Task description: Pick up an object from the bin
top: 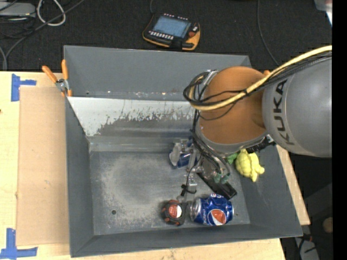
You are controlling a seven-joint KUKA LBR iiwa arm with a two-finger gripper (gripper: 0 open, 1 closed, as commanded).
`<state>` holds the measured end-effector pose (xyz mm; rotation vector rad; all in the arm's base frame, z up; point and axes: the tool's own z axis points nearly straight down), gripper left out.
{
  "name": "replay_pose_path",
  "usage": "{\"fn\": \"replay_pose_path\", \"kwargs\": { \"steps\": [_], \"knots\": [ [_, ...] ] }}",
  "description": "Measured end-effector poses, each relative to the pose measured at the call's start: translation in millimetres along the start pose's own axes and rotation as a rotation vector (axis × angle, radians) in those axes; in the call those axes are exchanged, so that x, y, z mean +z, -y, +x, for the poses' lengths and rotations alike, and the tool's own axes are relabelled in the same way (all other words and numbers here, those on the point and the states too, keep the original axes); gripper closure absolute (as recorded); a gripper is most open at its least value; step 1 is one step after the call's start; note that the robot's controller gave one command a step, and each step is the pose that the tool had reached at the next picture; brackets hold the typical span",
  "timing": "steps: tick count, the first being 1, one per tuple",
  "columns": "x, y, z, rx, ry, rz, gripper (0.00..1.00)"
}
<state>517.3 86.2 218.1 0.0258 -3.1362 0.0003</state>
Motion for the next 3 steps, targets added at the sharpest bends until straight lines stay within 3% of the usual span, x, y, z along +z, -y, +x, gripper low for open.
{"fn": "replay_pose_path", "kwargs": {
  "steps": [1, 2, 3],
  "knots": [
    [-5.3, -3.1, -1.3, -0.188, -0.003, 0.000, 0.00],
    [36.8, 27.9, -66.0, -0.238, 0.000, -0.001, 0.00],
    [23.1, -27.7, -13.7, -0.176, 0.004, -0.007, 0.00]
  ]
}}
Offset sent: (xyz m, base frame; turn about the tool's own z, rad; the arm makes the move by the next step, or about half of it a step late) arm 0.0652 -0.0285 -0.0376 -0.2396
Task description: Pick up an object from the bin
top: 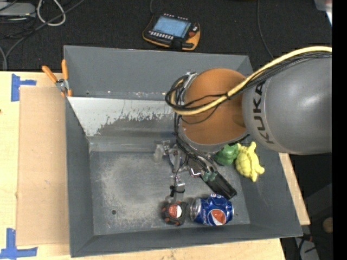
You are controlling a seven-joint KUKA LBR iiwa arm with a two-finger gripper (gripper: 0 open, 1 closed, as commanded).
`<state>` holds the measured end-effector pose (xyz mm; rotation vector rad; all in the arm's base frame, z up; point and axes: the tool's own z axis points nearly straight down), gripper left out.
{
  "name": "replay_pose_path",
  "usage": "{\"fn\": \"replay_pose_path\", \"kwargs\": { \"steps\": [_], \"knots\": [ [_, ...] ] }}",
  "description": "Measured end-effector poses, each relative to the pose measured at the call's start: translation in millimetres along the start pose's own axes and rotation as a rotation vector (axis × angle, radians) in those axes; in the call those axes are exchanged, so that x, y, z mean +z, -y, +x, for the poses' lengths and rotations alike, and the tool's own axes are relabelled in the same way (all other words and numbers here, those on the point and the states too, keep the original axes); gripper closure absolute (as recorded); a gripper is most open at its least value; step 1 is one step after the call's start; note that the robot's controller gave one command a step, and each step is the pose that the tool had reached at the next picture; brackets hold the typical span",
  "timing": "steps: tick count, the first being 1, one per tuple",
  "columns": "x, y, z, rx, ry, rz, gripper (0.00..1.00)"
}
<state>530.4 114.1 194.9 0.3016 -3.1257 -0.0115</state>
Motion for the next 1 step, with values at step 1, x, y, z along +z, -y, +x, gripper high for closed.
{"fn": "replay_pose_path", "kwargs": {
  "steps": [1],
  "knots": [
    [37.2, 87.0, -3.5, -0.018, -0.005, 0.006, 0.00]
  ]
}}
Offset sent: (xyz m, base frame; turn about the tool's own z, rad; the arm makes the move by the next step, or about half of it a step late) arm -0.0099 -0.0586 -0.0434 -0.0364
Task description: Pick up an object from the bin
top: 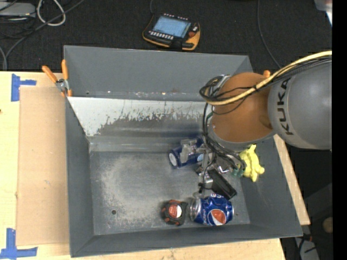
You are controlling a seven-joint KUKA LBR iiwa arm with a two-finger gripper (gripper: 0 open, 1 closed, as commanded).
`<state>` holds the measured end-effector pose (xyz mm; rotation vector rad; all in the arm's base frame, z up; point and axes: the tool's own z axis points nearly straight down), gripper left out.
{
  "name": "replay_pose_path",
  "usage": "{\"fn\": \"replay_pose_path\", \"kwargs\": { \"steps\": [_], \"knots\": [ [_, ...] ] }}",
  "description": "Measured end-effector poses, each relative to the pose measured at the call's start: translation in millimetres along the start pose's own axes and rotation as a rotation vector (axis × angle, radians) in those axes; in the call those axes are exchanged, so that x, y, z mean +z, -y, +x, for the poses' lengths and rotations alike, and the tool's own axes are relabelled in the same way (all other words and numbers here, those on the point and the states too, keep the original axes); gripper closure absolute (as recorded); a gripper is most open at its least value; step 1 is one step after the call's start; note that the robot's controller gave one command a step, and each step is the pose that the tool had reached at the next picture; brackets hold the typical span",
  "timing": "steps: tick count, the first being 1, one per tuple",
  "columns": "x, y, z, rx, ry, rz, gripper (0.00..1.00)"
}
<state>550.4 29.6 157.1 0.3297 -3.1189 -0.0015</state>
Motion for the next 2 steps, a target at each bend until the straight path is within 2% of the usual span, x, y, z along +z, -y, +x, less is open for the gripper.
{"fn": "replay_pose_path", "kwargs": {
  "steps": [1, 2],
  "knots": [
    [6.7, -0.3, 16.8, -0.007, 0.002, -0.003, 0.00],
    [37.4, 83.7, -43.2, 0.194, 0.004, 0.002, 0.00]
  ]
}}
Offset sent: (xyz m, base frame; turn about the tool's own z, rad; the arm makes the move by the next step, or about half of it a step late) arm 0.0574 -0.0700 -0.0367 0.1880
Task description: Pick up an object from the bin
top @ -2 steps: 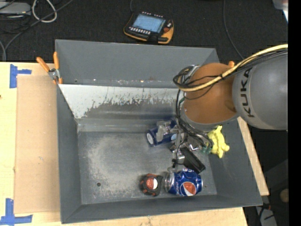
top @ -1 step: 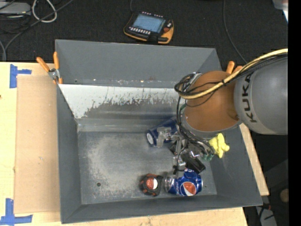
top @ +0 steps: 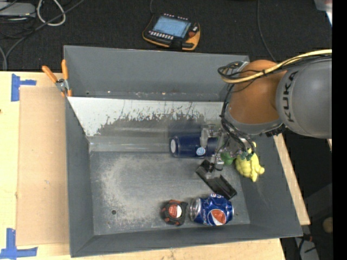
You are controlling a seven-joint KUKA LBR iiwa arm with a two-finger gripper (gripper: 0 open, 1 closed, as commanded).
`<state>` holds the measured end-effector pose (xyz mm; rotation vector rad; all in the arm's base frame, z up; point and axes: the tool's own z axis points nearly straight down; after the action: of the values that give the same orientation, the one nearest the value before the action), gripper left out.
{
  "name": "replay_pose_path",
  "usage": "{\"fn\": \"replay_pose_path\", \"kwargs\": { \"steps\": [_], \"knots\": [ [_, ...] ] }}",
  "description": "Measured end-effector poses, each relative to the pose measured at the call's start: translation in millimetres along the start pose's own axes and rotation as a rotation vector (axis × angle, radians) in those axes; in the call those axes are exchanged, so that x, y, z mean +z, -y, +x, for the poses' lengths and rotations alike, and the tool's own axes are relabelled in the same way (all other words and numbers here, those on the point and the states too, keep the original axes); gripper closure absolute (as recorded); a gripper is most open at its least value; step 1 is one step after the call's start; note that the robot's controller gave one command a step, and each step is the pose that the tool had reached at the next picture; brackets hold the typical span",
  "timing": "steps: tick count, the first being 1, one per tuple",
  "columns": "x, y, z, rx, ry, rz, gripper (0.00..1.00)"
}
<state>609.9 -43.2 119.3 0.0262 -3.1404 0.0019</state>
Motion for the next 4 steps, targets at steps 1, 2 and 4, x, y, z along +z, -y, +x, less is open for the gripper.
{"fn": "replay_pose_path", "kwargs": {
  "steps": [1, 2, 4],
  "knots": [
    [-0.9, -42.2, 111.5, -0.114, -0.003, -0.006, 0.00],
    [-100.0, -6.4, 49.6, -0.025, -0.002, -0.003, 0.00],
    [-242.5, -25.2, 18.6, 0.002, 0.022, -0.001, 1.00]
  ]
}}
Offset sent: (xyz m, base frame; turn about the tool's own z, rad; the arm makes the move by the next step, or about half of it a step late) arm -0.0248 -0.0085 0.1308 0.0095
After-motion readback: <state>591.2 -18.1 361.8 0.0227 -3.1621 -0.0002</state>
